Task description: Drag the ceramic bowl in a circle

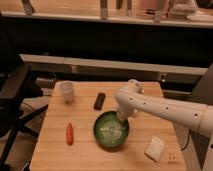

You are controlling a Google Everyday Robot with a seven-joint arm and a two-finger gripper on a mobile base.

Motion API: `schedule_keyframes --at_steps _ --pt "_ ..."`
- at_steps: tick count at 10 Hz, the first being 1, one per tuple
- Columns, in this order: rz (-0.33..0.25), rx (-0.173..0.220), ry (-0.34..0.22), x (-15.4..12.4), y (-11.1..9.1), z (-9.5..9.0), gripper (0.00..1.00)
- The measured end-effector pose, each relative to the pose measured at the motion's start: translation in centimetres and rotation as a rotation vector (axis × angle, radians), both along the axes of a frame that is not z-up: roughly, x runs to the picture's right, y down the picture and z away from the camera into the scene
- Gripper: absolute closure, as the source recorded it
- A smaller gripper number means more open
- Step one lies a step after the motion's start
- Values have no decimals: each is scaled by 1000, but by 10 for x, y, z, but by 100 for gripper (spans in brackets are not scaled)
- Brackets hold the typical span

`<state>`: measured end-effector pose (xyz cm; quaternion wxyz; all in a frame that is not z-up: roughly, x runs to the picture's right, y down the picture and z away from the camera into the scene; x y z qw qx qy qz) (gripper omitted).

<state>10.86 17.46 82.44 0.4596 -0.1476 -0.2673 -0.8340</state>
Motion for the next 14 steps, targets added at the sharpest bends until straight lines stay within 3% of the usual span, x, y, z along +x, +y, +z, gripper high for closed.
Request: schedule_keyframes --at_steps 2,3,5,6,11,14 --pt "-6 2 -2 -2 -1 0 94" --pt "-8 4 -5 -6 -3 1 91" --pt "-23 7 -14 -17 -9 5 74" --pt "-27 6 -17 -21 -10 6 74" --pt "-24 6 -27 -27 -8 7 94" --pt "-24 6 -30 -25 3 -1 95"
